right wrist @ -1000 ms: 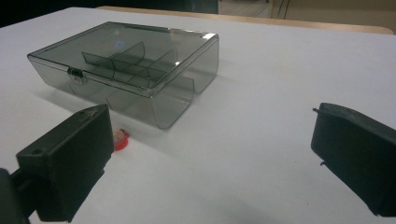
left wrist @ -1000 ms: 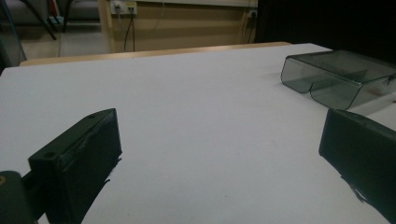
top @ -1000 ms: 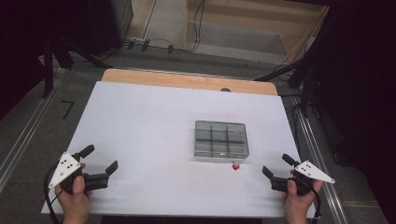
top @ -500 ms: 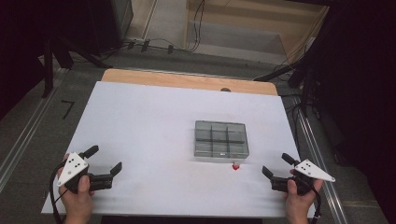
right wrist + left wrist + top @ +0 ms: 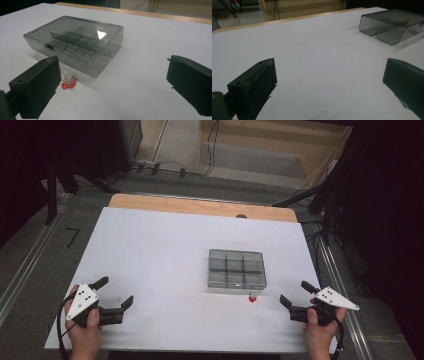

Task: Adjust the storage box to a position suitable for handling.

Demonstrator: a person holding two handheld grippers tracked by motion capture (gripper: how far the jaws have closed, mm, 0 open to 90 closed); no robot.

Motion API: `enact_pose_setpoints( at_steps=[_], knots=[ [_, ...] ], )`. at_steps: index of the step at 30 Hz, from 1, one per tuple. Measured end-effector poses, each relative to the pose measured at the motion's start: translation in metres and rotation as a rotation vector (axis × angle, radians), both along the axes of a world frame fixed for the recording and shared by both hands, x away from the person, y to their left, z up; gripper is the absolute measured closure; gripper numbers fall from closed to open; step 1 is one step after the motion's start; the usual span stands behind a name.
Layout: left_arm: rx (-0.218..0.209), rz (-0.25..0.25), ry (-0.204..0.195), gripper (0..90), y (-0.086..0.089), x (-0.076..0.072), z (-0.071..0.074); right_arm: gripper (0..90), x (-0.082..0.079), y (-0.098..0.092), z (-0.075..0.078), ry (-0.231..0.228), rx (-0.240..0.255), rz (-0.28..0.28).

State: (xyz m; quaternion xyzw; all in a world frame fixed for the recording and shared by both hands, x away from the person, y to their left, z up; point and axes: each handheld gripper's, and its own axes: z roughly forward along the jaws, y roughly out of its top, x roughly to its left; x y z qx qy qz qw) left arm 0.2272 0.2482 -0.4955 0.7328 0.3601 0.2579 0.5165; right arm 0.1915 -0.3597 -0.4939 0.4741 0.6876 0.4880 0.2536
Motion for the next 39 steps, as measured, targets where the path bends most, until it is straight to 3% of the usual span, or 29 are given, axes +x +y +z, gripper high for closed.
enact_pose_setpoints(
  at_steps=[6,25,27,29,34,36,39],
  knots=[
    [0.022,-0.011,-0.001,0.0,-0.002,0.000,0.000,0.0,0.011,-0.002,0.012,0.005,0.013,0.006],
    [0.064,-0.031,-0.009,0.0,-0.008,-0.001,-0.002,0.0,0.054,-0.005,0.021,0.072,-0.003,0.022],
    [0.071,-0.034,-0.009,0.0,-0.009,-0.001,-0.002,7.4,0.062,-0.005,0.024,0.082,-0.021,0.011],
    [0.075,-0.036,-0.009,0.0,-0.009,-0.001,-0.002,7.6,0.068,-0.004,0.024,0.097,-0.039,0.011],
    [0.082,-0.039,-0.011,0.0,-0.010,-0.001,-0.002,7.7,0.078,-0.005,0.021,0.132,-0.028,0.002],
    [0.085,-0.042,-0.011,0.0,-0.010,-0.001,-0.002,19.5,0.085,-0.005,0.015,0.157,-0.033,-0.005],
    [0.087,-0.043,-0.013,0.0,-0.010,-0.001,-0.002,23.5,0.092,-0.003,0.009,0.183,-0.045,0.000]
  ],
)
